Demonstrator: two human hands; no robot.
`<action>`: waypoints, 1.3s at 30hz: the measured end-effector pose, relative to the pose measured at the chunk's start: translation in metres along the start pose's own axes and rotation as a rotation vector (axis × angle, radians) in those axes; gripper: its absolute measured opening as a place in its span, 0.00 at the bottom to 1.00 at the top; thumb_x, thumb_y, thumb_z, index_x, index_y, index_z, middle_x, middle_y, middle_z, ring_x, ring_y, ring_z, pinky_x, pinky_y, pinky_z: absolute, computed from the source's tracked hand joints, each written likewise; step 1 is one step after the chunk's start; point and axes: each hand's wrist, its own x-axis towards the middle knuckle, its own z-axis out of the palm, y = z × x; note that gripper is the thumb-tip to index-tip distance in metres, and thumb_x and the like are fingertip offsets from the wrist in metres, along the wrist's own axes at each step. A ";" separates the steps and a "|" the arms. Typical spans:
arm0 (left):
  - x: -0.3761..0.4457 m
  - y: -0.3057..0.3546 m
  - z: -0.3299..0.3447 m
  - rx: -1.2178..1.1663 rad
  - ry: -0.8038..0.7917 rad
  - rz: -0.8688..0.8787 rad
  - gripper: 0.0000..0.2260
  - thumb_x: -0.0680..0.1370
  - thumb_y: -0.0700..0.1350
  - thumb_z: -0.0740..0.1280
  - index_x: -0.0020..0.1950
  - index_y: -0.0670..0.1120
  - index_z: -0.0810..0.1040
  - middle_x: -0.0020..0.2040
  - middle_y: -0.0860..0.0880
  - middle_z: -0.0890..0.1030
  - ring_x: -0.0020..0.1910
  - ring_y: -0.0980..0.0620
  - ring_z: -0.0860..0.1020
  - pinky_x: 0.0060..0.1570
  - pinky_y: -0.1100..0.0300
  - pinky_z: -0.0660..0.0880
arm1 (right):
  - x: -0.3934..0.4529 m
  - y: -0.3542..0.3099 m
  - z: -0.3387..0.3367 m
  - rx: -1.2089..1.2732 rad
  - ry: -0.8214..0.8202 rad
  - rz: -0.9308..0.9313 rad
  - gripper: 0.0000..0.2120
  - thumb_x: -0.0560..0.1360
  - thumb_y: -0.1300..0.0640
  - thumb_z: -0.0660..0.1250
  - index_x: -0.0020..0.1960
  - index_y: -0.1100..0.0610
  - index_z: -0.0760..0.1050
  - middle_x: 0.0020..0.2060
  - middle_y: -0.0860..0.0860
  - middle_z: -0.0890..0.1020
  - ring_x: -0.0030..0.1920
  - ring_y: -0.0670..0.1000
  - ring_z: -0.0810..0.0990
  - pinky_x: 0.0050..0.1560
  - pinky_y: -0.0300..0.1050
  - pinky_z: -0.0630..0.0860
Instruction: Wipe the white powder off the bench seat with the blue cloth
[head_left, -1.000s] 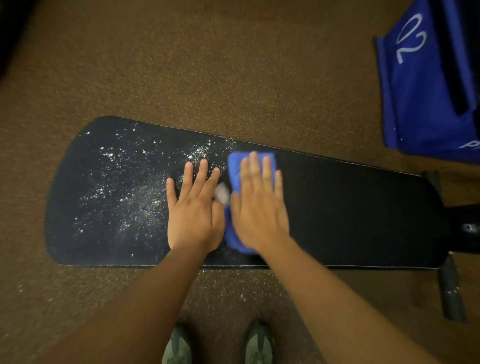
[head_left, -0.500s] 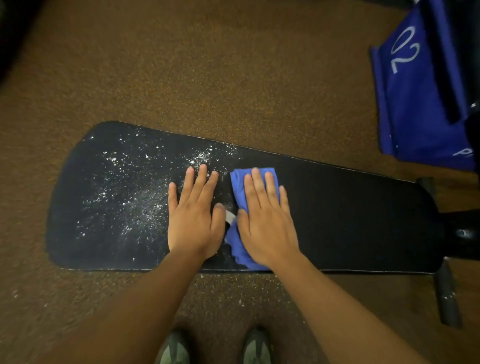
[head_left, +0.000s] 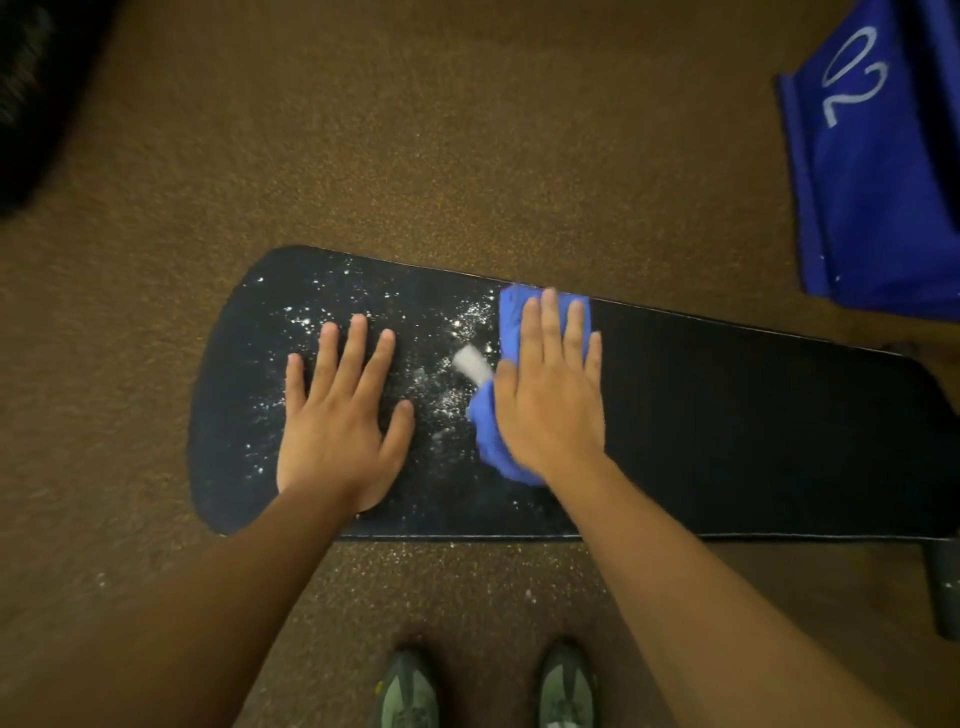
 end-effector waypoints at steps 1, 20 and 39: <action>0.000 0.000 0.000 -0.005 -0.004 0.001 0.30 0.79 0.59 0.49 0.79 0.51 0.50 0.80 0.49 0.47 0.78 0.48 0.41 0.75 0.43 0.42 | -0.023 0.002 0.001 -0.034 -0.029 -0.080 0.31 0.79 0.47 0.44 0.79 0.59 0.44 0.79 0.55 0.46 0.78 0.58 0.41 0.76 0.59 0.44; -0.001 0.001 -0.001 -0.011 -0.008 -0.008 0.29 0.79 0.58 0.49 0.79 0.52 0.50 0.80 0.49 0.47 0.78 0.48 0.41 0.75 0.42 0.42 | -0.016 0.026 -0.006 -0.028 -0.037 0.037 0.31 0.78 0.49 0.50 0.78 0.58 0.50 0.79 0.55 0.53 0.78 0.58 0.47 0.75 0.62 0.50; 0.000 -0.004 0.002 -0.079 0.006 0.031 0.29 0.76 0.51 0.49 0.79 0.50 0.55 0.80 0.49 0.51 0.79 0.47 0.45 0.75 0.41 0.45 | -0.027 -0.044 0.010 -0.082 -0.049 -0.122 0.32 0.79 0.48 0.47 0.78 0.60 0.47 0.79 0.57 0.51 0.78 0.60 0.45 0.76 0.61 0.47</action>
